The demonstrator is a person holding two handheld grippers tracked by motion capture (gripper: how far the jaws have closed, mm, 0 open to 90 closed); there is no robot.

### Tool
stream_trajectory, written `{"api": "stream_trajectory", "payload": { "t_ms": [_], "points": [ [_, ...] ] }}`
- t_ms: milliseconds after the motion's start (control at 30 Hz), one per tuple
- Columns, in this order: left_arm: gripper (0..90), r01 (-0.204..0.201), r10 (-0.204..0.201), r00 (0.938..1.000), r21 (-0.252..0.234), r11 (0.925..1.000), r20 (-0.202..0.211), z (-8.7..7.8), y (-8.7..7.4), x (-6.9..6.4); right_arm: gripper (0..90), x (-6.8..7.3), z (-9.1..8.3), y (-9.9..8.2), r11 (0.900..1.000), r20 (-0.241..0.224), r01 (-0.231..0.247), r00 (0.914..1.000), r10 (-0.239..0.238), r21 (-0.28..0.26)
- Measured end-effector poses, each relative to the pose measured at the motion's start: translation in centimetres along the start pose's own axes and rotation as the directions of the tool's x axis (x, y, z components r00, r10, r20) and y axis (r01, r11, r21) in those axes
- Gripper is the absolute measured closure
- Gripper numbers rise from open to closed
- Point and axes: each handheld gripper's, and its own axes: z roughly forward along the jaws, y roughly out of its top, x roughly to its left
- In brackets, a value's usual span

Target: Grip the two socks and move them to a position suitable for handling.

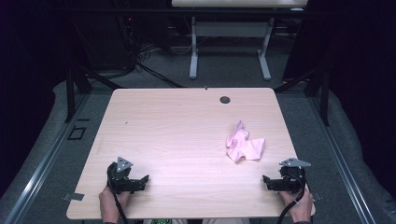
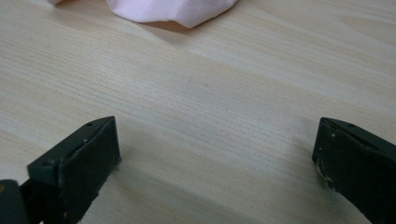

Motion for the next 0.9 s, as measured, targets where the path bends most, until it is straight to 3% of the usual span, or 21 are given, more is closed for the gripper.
{"api": "stream_trajectory", "payload": {
  "t_ms": [100, 133, 200, 300, 500, 667, 733, 900],
  "points": [
    [0.2, 0.000, 0.000, 1.0000, 0.000, 1.0000, 0.000, 0.0, 0.0, 0.0, 2.7, -0.2, -0.1, 0.5, 0.9987, 0.001, -0.002, 1.0000, 0.002, 0.050],
    [0.2, 0.000, 0.000, 1.0000, 0.000, 1.0000, 0.000, 0.0, 0.0, 0.0, 8.8, -0.2, -0.3, 0.6, 0.9988, -0.007, 0.003, 1.0000, -0.003, 0.048],
    [0.3, 0.000, 0.000, 1.0000, 0.000, 1.0000, -0.001, 0.0, 0.0, 0.0, 11.8, -0.1, -0.6, 0.6, 0.9991, -0.016, 0.013, 0.9998, -0.013, 0.041],
    [0.3, 0.002, -0.002, 1.0000, -0.001, 1.0000, -0.002, 0.0, 0.0, 0.0, 3.7, -0.2, -1.0, 1.4, 0.9981, -0.027, 0.010, 0.9996, -0.008, 0.060],
    [0.3, 0.002, -0.002, 1.0000, -0.001, 1.0000, -0.004, 0.0, 0.0, 0.0, 0.0, 0.0, -1.3, 3.0, 0.9951, -0.061, 0.030, 0.9979, -0.025, 0.094],
    [0.3, 0.003, -0.003, 1.0000, 0.000, 1.0000, -0.006, 0.0, 0.0, 0.0, 0.0, -0.1, -0.6, 4.5, 0.9834, -0.106, 0.051, 0.9938, -0.033, 0.174],
    [0.3, 0.002, -0.002, 1.0000, 0.000, 1.0000, -0.006, 0.0, 0.0, 0.0, 0.0, -0.4, -0.8, 5.3, 0.9853, -0.142, 0.026, 0.9899, -0.002, 0.169],
    [0.4, 0.003, -0.003, 1.0000, 0.000, 1.0000, -0.006, 0.0, 0.0, 0.0, 0.0, -0.5, -1.2, 8.1, 0.9853, -0.137, 0.042, 0.9903, -0.019, 0.166]
  ]
}}
